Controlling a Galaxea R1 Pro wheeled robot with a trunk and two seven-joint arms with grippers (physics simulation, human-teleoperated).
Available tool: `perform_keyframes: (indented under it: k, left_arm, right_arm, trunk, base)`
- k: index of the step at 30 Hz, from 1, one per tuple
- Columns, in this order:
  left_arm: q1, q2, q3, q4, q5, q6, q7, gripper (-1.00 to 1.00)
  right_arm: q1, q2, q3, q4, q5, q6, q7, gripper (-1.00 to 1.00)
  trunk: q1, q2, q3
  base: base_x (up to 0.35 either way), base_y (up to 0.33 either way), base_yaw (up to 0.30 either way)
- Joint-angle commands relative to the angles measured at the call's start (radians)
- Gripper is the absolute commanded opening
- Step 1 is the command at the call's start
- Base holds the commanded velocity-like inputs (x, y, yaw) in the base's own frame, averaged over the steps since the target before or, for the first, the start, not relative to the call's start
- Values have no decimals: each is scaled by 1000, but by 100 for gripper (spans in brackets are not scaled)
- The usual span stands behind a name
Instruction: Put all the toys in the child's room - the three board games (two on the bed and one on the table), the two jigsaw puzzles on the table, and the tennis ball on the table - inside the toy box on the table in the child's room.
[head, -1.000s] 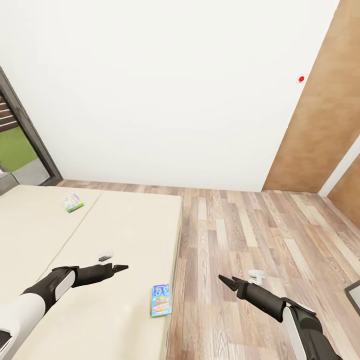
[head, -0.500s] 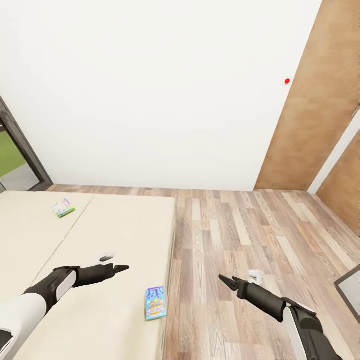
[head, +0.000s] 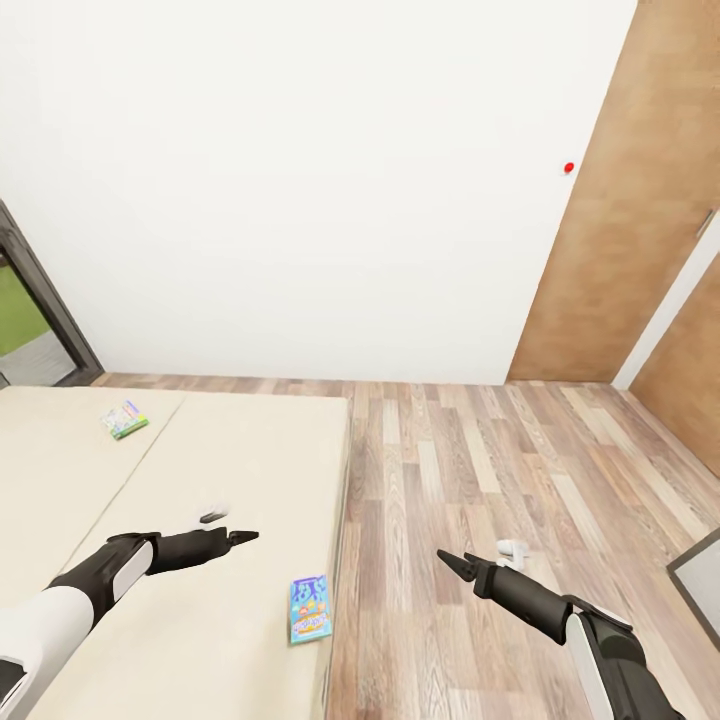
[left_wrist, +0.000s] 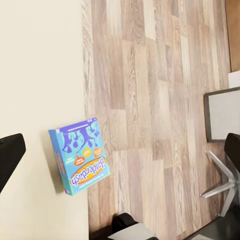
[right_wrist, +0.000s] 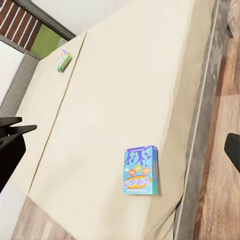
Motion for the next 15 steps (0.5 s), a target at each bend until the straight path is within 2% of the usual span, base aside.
perform_keyframes:
  k: [1, 15]
  left_arm:
    - [-1, 1, -5, -1, 9, 8, 0, 100]
    - [-1, 1, -6, -1, 9, 8, 0, 100]
  right_arm:
    - [-1, 0, -1, 0, -5, 7, 2, 100]
    - [-1, 0, -2, 0, -5, 7, 2, 100]
  trunk:
    - [0, -1, 0]
    - [0, -1, 21]
  base:
    - [0, 0, -3]
    - [0, 0, 1]
